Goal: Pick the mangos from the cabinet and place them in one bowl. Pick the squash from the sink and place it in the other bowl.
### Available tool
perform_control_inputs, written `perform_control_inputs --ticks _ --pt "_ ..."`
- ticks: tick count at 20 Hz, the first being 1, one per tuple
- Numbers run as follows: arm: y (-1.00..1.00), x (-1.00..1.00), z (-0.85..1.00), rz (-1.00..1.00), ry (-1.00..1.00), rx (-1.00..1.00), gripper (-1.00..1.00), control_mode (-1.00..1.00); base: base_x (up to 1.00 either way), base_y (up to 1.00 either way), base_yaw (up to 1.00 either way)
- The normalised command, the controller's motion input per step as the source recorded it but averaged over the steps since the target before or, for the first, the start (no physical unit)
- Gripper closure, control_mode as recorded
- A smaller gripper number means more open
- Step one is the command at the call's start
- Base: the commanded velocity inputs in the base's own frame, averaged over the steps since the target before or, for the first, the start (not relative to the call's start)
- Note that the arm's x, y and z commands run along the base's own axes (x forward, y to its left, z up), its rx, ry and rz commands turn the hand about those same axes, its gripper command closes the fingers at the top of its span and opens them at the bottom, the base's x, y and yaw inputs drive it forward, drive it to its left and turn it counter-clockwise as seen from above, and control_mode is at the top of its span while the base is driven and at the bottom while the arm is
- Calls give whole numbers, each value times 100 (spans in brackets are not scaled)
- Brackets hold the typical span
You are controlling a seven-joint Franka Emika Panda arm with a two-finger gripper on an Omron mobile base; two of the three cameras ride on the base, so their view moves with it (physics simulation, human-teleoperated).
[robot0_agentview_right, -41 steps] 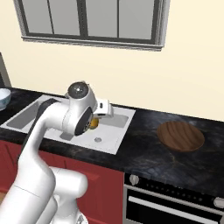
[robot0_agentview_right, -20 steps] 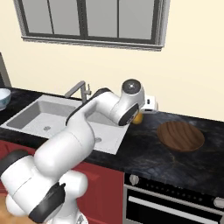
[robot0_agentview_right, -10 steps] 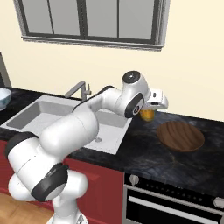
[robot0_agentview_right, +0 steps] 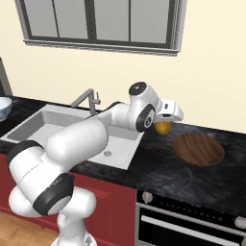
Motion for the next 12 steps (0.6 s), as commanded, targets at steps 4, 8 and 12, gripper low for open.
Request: perform_control_inputs --ticks 4,8,12 --pt "-50 22 -20 0 0 0 100 -100 0 0 0" --pt "-55 17 -13 0 0 3 100 -100 0 0 0" --pt "-61 20 -16 0 0 8 100 -100 0 0 0"
